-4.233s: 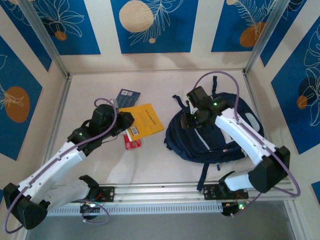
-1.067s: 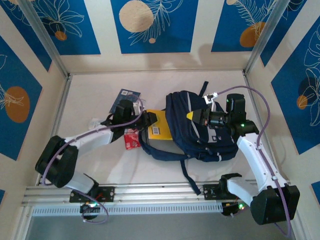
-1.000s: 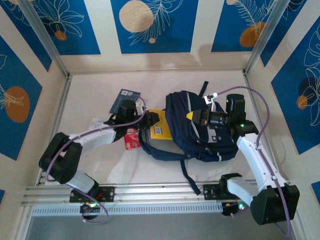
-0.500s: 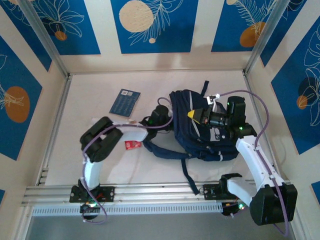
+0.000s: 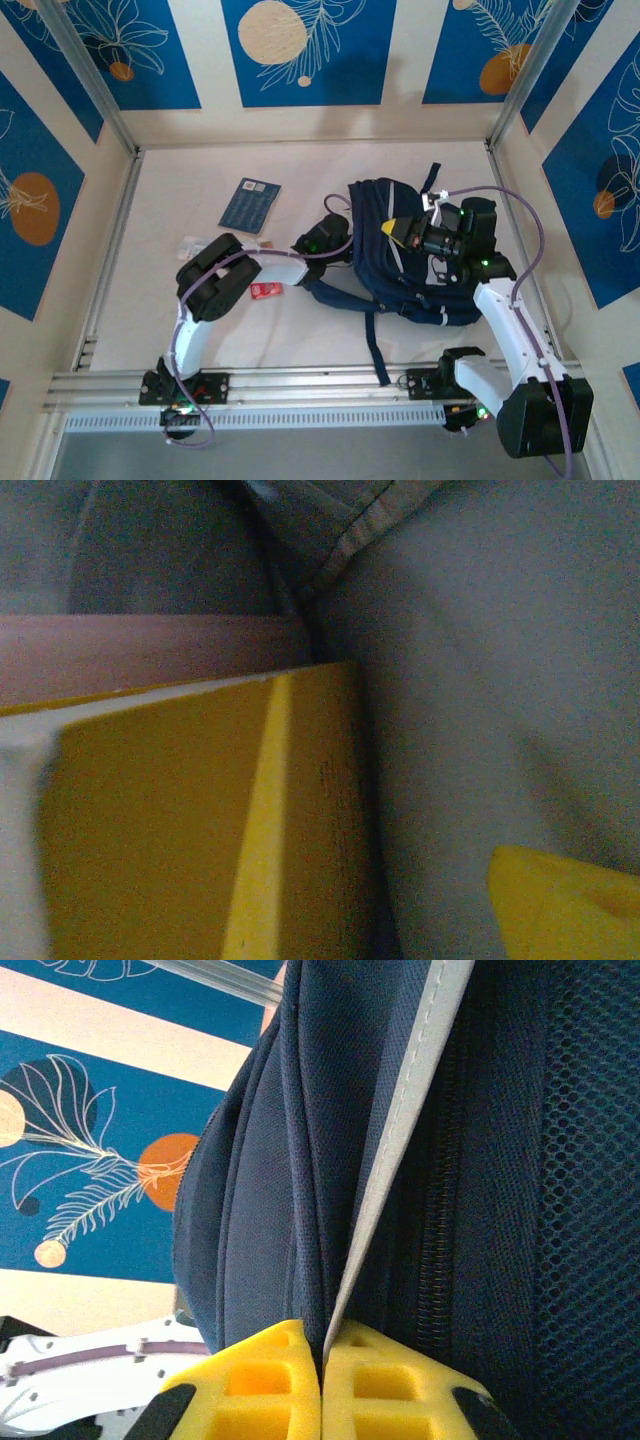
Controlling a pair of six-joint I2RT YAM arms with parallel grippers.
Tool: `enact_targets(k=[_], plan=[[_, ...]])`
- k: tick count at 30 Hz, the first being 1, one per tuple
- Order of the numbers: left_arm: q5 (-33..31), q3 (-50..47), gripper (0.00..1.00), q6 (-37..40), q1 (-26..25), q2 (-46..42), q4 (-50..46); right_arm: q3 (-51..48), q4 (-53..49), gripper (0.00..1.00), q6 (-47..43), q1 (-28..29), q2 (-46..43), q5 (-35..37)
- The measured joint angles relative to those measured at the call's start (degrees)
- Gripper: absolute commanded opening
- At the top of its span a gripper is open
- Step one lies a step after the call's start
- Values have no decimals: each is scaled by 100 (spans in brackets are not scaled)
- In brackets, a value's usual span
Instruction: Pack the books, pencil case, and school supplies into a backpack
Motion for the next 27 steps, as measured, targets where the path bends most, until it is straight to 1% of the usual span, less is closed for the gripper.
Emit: enact_targets(k=[3, 5, 9, 13, 16, 20, 23, 27], plan=[[35, -487, 84, 122, 118, -494, -234, 28, -238, 0, -197, -28, -66, 74], [118, -804, 84, 149, 203, -761, -225, 28, -341, 0, -269, -44, -131, 129], [317, -1421, 84, 57, 363, -1093, -35, 28, -485, 0, -337, -55, -254, 275], [573, -1875, 84, 28, 555, -1469, -133, 31, -678, 0, -389, -55, -339, 529], [682, -2103, 82, 205, 782, -2105, -597, 44, -833, 0, -391, -42, -361, 754], [732, -2332, 82, 509, 1106, -3270, -1182, 175, -1215, 0, -511, 133, -337, 1174], [671, -2308, 80, 909, 1252, -4048, -1947, 437, -1668, 0, -789, 474, -129, 1639], [219, -1985, 78, 1600, 1355, -4780, -3469, 911, -2269, 0, -1298, 1154, 494, 2326]])
